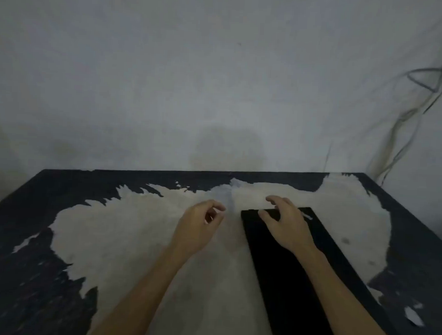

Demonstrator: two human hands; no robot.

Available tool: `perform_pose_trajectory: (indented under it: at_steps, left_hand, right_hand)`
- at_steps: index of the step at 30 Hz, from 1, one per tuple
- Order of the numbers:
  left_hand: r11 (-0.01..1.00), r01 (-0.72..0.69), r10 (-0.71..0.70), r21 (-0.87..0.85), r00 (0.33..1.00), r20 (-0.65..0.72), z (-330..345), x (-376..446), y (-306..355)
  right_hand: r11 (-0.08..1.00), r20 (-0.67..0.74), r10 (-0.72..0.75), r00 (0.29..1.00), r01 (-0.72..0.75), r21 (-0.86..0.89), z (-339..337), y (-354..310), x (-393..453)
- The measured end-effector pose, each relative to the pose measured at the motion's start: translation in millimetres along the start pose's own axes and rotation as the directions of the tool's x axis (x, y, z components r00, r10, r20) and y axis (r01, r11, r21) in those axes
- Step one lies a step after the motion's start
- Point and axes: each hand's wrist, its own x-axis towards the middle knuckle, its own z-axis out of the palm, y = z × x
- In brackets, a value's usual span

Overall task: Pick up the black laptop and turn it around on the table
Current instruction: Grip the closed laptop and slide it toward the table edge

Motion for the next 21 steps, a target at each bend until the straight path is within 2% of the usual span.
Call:
perform_pose_trajectory:
  at_steps: [4, 9, 13, 21]
  left_hand:
    - [0.998, 0.054, -0.057, 0.042, 0.994, 0.091, 42.0, 4.8, 15.4]
    - [0.959, 0.196, -0.211, 0.207, 0.976, 0.053, 84.4, 16.0, 22.0]
    - [0.896, 0.248, -0.281, 0.369, 0.959, 0.039, 103.1, 19.5, 25.3]
    - [0.920, 0.326, -0.325, 0.219, 0.945, -0.045, 113.1, 21.1, 31.0]
  right_hand:
    - [0.991, -0.042, 0.079, 0.996, -0.083, -0.107, -25.5, 35.6, -5.4]
    - [0.955, -0.054, 0.205, 0.977, -0.212, -0.207, -39.1, 71.4, -3.1]
    - [0.937, -0.031, 0.293, 0.956, -0.293, -0.188, -37.5, 79.8, 2.3]
    - [0.956, -0.018, 0.283, 0.959, -0.283, -0.071, -40.6, 83.7, 6.7]
